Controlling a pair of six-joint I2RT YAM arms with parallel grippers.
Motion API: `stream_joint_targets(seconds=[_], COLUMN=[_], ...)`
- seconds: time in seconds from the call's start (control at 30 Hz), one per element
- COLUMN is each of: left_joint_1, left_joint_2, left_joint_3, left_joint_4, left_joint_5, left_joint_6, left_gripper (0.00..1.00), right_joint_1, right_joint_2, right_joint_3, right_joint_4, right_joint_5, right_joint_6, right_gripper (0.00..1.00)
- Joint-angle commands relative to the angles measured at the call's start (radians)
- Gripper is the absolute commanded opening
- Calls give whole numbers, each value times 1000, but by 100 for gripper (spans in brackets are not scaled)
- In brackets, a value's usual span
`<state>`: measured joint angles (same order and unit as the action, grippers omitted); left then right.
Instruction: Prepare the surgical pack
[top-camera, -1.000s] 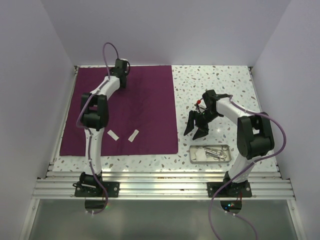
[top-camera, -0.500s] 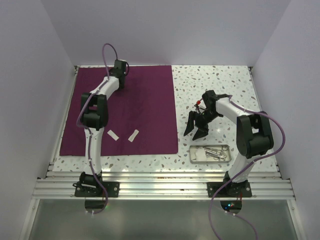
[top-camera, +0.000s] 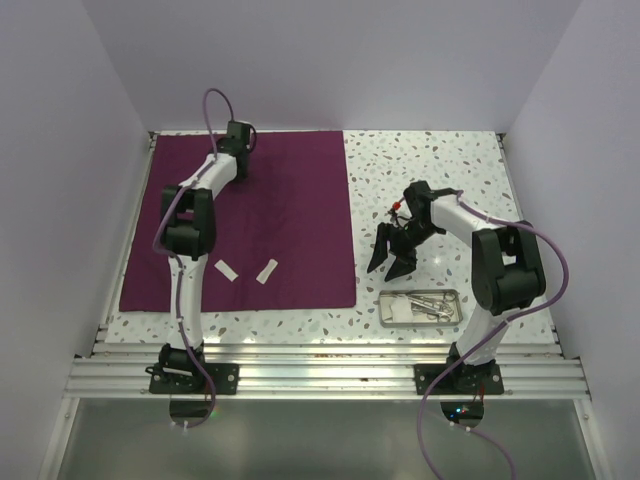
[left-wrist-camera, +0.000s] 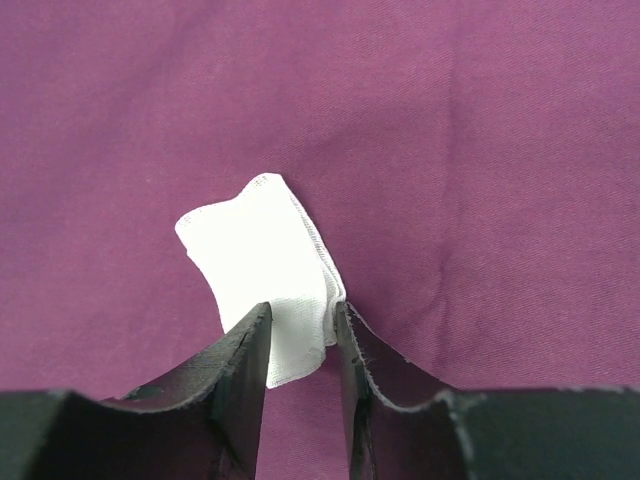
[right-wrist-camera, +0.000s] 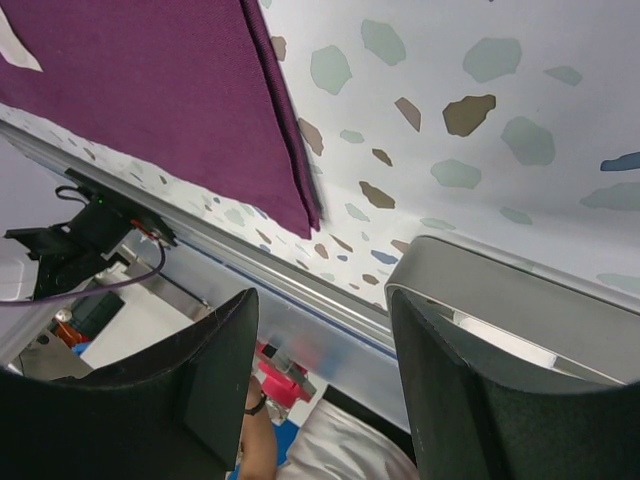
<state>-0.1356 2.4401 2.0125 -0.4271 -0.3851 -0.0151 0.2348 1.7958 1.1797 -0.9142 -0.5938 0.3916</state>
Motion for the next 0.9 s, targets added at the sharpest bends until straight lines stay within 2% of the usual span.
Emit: stream_joint_targets(seconds=[0.0,0.27,0.77,0.87], left_joint_1=[1,-1,-10,-10], left_joint_2=[-16,2,23,28], left_joint_3=[14,32,25,28], left_joint_4=[28,24,28,25], left_joint_5=[22,31,41,40], left_joint_6=[-8,-11,-19,-17], left_gripper=[37,38,33,27], right_joint_1=[1,0,1,1], right_joint_2=[11,19,46,48], right_joint_3=[37,34,60,64], right_joint_4=[-3,0,-14,-17], right_joint_5=[-20,-26,-26,-23], right_joint_6=[-13,-14,-30,-31], right_gripper=[60,60,60,60])
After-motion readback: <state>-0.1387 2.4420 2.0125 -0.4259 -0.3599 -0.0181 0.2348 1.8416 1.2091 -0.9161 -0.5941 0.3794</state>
